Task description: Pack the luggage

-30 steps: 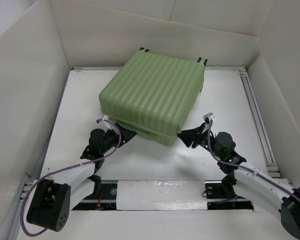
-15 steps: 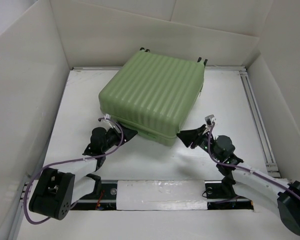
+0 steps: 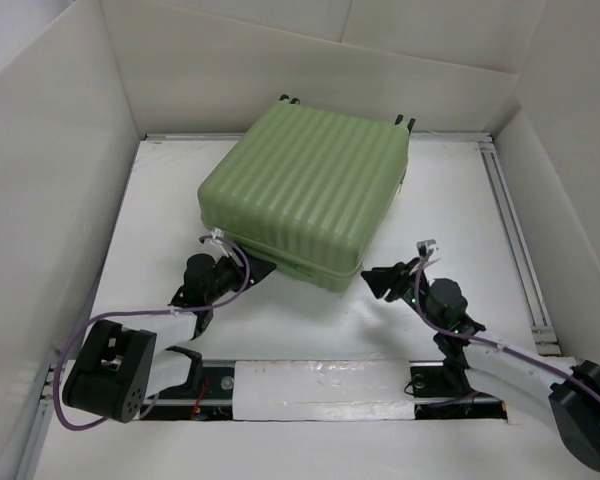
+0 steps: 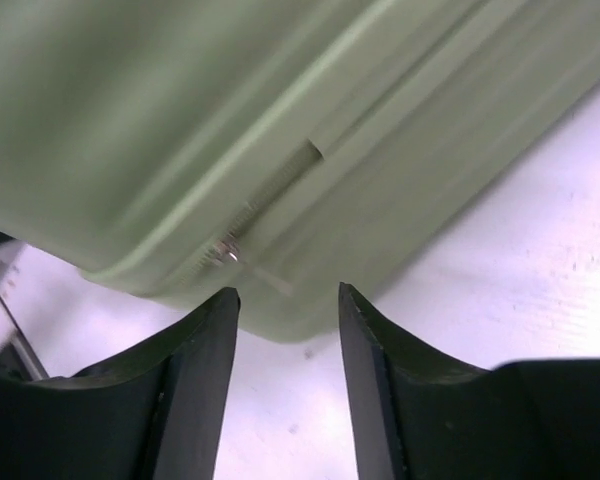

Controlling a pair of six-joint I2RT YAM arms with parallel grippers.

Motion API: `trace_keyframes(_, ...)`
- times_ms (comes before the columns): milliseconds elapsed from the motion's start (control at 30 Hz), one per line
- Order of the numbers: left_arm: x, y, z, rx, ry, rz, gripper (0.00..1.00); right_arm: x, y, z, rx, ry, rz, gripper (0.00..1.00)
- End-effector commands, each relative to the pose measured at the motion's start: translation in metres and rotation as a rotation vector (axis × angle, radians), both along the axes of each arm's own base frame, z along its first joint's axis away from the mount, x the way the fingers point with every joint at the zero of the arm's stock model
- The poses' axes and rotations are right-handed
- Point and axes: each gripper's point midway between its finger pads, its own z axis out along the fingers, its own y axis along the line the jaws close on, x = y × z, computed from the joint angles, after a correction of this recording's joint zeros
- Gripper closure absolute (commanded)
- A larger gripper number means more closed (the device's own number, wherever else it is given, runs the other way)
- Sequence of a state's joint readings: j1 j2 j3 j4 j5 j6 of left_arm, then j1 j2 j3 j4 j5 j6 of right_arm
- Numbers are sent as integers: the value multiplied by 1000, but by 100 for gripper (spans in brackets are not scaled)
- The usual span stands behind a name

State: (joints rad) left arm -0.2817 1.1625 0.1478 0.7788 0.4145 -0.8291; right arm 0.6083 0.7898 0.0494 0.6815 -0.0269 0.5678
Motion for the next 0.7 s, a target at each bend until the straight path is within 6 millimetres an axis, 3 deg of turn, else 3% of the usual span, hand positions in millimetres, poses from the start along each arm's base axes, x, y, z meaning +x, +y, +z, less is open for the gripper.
trace_keyframes(0,21,-6,39,-49,-141,5,44,7,10,11,-19,-47,46,51)
trace_keyframes(67,20,-8,39,-51,-141,-3,44,9,18,13,-41,-56,90,52)
trace_keyframes(133,20,-8,39,-51,-141,-3,44,13,20,2,-72,-37,104,54)
trace_keyframes(367,10,-9,50,-71,-176,-35,44,21,31,9,-74,-65,147,57)
trace_keyframes(667,12,-1,43,-7,-170,-3,36,25,22,19,-106,-85,88,53)
